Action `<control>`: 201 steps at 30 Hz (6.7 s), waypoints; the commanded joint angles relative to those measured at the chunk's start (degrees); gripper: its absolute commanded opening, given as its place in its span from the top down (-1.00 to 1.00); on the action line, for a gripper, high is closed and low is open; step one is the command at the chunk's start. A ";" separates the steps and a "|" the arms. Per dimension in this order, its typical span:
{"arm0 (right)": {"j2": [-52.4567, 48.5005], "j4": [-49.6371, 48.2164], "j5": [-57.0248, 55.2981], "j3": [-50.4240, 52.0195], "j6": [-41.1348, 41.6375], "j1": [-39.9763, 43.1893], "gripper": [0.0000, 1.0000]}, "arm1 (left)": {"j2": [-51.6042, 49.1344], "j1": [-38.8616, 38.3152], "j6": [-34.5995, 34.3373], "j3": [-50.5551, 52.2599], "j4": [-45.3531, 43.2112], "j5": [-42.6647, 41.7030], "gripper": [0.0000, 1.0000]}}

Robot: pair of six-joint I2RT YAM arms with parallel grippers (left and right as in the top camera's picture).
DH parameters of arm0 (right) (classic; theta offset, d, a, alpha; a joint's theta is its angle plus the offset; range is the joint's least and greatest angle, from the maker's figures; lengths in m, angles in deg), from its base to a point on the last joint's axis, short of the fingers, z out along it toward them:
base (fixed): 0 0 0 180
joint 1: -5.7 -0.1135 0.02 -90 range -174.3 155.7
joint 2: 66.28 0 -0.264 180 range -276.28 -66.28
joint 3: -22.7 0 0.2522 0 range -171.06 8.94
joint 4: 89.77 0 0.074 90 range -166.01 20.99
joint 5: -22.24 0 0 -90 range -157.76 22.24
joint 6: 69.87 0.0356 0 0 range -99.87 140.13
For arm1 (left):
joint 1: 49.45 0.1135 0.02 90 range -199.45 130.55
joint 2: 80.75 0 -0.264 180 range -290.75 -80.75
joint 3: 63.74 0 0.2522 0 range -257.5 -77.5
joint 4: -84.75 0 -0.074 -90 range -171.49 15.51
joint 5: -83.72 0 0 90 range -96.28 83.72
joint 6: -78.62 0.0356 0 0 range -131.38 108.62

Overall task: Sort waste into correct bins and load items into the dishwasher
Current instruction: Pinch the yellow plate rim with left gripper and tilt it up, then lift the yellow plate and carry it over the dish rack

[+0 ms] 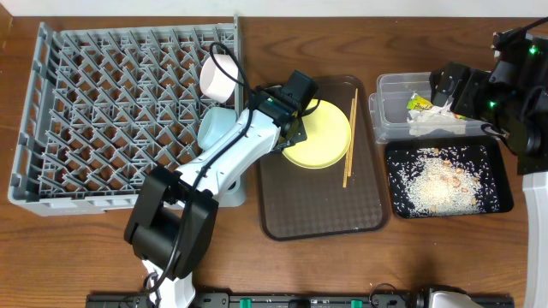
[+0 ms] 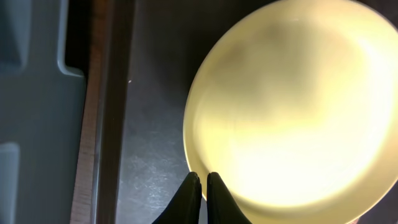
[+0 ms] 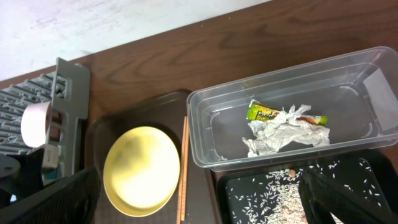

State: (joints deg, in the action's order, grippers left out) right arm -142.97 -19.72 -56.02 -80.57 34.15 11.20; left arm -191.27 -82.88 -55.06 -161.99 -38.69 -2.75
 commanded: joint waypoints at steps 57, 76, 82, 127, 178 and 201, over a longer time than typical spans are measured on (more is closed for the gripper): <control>-0.26 0.15 -0.35 -0.35 0.55 0.44 -0.98 | -5.97 0.20 -4.96 0.15 -4.37 2.93 0.85; -0.26 0.15 -0.37 -0.35 0.52 0.44 -0.98 | -5.97 0.31 -5.31 0.15 -5.40 3.63 0.85; -0.26 0.15 -0.35 -0.35 0.52 0.44 -0.98 | -5.99 0.31 -5.79 0.20 -5.64 5.60 0.85; -0.26 0.15 -0.37 -0.35 0.52 0.44 -0.99 | -3.80 1.27 4.90 0.79 -7.82 4.66 0.85; -0.26 0.15 -0.37 -0.35 0.52 0.44 -0.98 | -13.42 4.76 -6.78 0.96 -10.12 -5.70 0.85; -0.26 0.15 -0.37 -0.35 0.52 0.44 -0.99 | 10.95 4.74 14.36 0.96 -5.38 1.88 0.86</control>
State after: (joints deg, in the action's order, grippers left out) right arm -142.97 -19.68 -56.02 -80.57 34.18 11.22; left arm -182.71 -78.42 -43.39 -160.77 -45.05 -4.96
